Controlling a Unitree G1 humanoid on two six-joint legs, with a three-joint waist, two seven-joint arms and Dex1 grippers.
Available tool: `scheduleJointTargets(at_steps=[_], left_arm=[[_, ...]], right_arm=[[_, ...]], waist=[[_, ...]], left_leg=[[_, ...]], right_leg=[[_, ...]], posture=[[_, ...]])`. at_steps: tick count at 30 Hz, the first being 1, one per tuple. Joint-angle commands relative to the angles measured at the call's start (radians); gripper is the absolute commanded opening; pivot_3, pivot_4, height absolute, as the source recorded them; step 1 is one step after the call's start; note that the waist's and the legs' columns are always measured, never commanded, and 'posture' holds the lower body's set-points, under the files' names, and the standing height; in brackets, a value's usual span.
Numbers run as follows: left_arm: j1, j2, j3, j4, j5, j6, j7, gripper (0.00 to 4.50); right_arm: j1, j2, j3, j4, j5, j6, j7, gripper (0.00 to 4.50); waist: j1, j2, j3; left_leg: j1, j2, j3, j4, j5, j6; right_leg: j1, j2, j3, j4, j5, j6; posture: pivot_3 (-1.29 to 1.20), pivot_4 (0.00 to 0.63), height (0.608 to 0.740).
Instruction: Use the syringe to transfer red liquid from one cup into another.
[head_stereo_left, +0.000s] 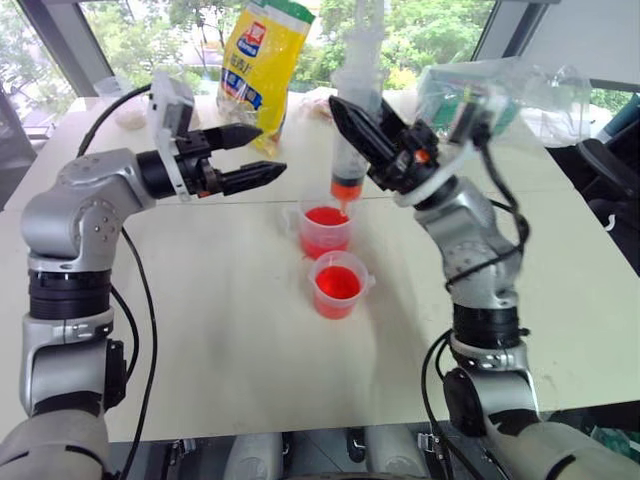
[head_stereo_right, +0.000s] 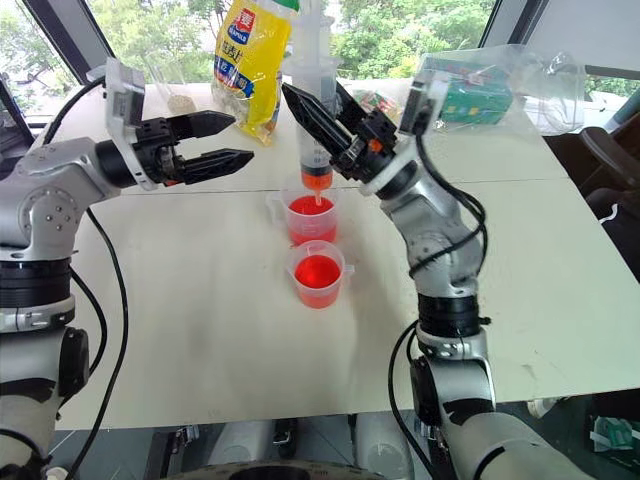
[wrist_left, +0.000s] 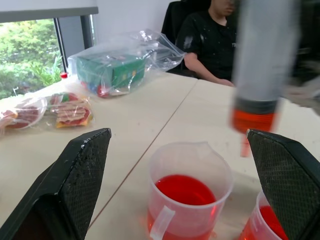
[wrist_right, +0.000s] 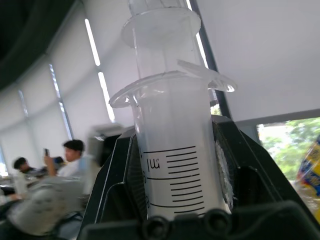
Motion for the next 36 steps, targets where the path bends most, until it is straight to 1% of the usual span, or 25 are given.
scheduleJointTargets(at_steps=[1, 4, 7, 11, 14, 18, 26, 32, 34, 35, 36], left_arm=[[-0.044, 0.000, 0.021, -0.016, -0.033, 0.010, -0.004, 4.47], [-0.056, -0.004, 0.022, -0.019, -0.054, 0.031, -0.008, 4.47], [-0.073, -0.007, 0.030, -0.031, -0.100, 0.079, -0.019, 4.47], [-0.083, -0.002, 0.031, -0.053, -0.148, 0.128, -0.037, 4.47], [-0.082, -0.001, 0.027, -0.066, -0.166, 0.143, -0.045, 4.47], [-0.102, -0.029, 0.026, -0.065, -0.179, 0.146, -0.021, 4.47], [-0.129, -0.087, 0.006, -0.038, -0.159, 0.119, 0.008, 4.47], [-0.123, -0.126, -0.042, -0.029, -0.119, 0.075, -0.003, 4.47], [-0.124, -0.136, -0.051, -0.028, -0.113, 0.068, -0.009, 3.95], [-0.125, -0.141, -0.054, -0.027, -0.111, 0.065, -0.010, 3.61], [-0.128, -0.149, -0.055, -0.025, -0.112, 0.063, -0.008, 3.14]], right_arm=[[0.089, -0.037, 0.022, -0.155, 0.100, 0.099, -0.004, 1.42], [0.151, -0.042, 0.044, -0.188, 0.089, 0.100, -0.012, 1.42], [0.204, -0.032, 0.073, -0.172, 0.033, 0.056, -0.009, 1.42], [0.248, -0.030, 0.102, -0.136, -0.033, -0.005, 0.010, 1.42], [0.268, -0.030, 0.111, -0.121, -0.054, -0.030, 0.016, 1.42], [0.282, -0.031, 0.127, -0.117, -0.073, -0.046, 0.022, 1.42], [0.293, -0.038, 0.158, -0.120, -0.104, -0.059, 0.037, 1.42], [0.285, -0.039, 0.156, -0.134, -0.105, -0.051, 0.034, 1.42], [0.282, -0.040, 0.156, -0.135, -0.105, -0.051, 0.034, 1.42], [0.281, -0.041, 0.156, -0.135, -0.105, -0.050, 0.033, 1.42], [0.280, -0.041, 0.156, -0.136, -0.105, -0.050, 0.033, 1.42]], waist=[[0.000, 0.000, 0.000], [-0.003, 0.000, 0.000], [-0.002, 0.000, 0.000], [-0.002, 0.000, 0.000], [-0.002, 0.000, 0.000], [-0.001, 0.000, 0.000], [0.000, 0.000, 0.000], [0.001, 0.000, 0.000], [0.000, 0.000, 0.000], [0.000, 0.000, 0.000], [0.000, 0.000, 0.000]], left_leg=[[0.000, 0.000, 0.000, 0.000, 0.000, 0.000], [0.000, 0.000, 0.000, 0.000, 0.000, 0.000], [0.000, 0.000, 0.000, 0.000, 0.000, 0.000], [0.000, 0.000, 0.000, 0.000, 0.000, 0.000], [0.000, 0.000, 0.000, 0.000, 0.000, 0.000], [0.000, 0.000, 0.000, 0.000, 0.000, 0.000], [0.000, 0.000, 0.000, 0.000, 0.000, 0.000], [0.000, 0.000, 0.000, 0.000, 0.000, 0.000], [0.000, 0.000, 0.000, 0.000, 0.000, 0.000], [0.000, 0.000, 0.000, 0.000, 0.000, 0.000], [0.000, 0.000, 0.000, 0.000, 0.000, 0.000]], right_leg=[[0.000, 0.000, 0.000, 0.000, 0.000, 0.000], [0.000, 0.000, 0.000, 0.000, 0.000, 0.000], [0.000, 0.001, 0.000, 0.000, 0.000, 0.000], [0.000, 0.001, 0.000, 0.000, 0.000, 0.000], [0.000, 0.001, 0.000, 0.000, 0.000, 0.000], [0.000, 0.001, 0.000, 0.000, 0.000, 0.000], [0.000, 0.001, 0.000, 0.000, 0.000, 0.000], [0.000, 0.001, 0.000, 0.000, 0.000, 0.000], [0.000, 0.001, 0.000, 0.000, 0.000, 0.000], [0.000, 0.001, 0.000, 0.000, 0.000, 0.000], [0.000, 0.001, 0.000, 0.000, 0.000, 0.000]], posture=[[0.00, 0.150, 0.740], [0.00, 0.150, 0.740], [0.00, 0.150, 0.740], [0.00, 0.150, 0.740], [0.00, 0.150, 0.740], [0.00, 0.150, 0.740], [0.00, 0.150, 0.740], [0.00, 0.150, 0.740], [0.00, 0.150, 0.740], [0.00, 0.150, 0.740], [0.00, 0.150, 0.740]])
